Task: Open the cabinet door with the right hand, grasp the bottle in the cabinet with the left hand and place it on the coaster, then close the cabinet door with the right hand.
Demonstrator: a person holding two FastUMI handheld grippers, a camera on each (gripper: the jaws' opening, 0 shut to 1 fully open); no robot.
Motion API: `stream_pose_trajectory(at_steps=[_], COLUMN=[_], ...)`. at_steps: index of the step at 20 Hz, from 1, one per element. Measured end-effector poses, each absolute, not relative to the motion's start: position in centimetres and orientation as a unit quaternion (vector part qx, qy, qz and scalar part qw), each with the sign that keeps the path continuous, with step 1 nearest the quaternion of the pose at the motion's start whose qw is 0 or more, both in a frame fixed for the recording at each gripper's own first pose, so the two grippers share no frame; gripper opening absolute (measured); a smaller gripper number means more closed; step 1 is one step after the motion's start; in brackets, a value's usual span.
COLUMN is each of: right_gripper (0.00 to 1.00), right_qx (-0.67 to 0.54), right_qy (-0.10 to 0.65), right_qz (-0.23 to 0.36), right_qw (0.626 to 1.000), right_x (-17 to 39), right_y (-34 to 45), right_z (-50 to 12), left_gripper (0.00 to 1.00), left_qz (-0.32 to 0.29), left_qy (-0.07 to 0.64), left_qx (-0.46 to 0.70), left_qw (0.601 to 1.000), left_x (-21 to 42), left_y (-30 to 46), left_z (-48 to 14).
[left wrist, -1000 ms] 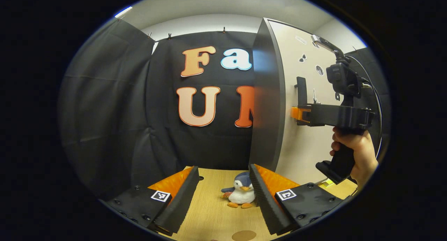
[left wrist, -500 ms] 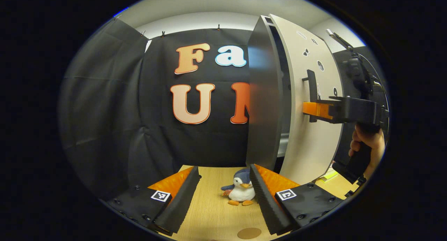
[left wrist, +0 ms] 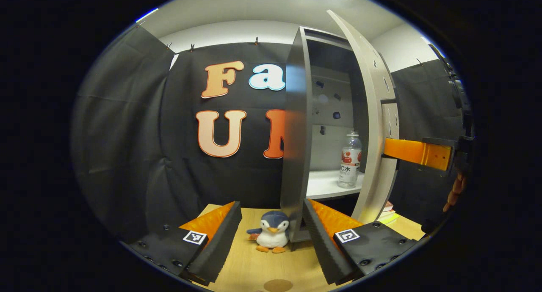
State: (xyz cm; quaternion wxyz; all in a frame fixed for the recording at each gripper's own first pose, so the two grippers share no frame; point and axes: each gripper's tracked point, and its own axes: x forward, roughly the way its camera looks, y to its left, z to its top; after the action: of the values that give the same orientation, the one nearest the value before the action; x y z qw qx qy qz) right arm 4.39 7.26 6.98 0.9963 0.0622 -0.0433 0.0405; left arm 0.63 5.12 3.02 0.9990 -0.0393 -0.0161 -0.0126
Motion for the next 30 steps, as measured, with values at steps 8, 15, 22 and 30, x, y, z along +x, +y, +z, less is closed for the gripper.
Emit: stream_pose_trajectory(at_steps=[8,15,22,30], right_gripper=[0.14,0.16,0.02,0.11], right_qx=[0.067,0.069,0.046,0.051], right_qy=[-0.048,-0.047,-0.065,-0.065], right_qz=[0.066,0.002,-0.059,-0.043], right_qw=[0.994,0.997,0.995,0.996], right_x=[-0.5,-4.4,-5.8,-5.7], right_y=[2.6,-6.3,-14.7,-19.2], right_z=[6.7,6.5,6.1,5.8], left_gripper=[0.94,0.95,0.94,0.94], left_qz=[0.025,0.005,-0.032,-0.066], left_qy=[-0.016,-0.021,-0.038,-0.035], left_qx=[-0.058,-0.057,-0.041,-0.041], left_qw=[0.998,0.998,0.998,0.996], left_x=[-4.3,-5.8,-5.9,-5.7], left_y=[-0.4,-7.2,-12.3,-15.8], left_z=[3.4,4.3,5.7,5.9])
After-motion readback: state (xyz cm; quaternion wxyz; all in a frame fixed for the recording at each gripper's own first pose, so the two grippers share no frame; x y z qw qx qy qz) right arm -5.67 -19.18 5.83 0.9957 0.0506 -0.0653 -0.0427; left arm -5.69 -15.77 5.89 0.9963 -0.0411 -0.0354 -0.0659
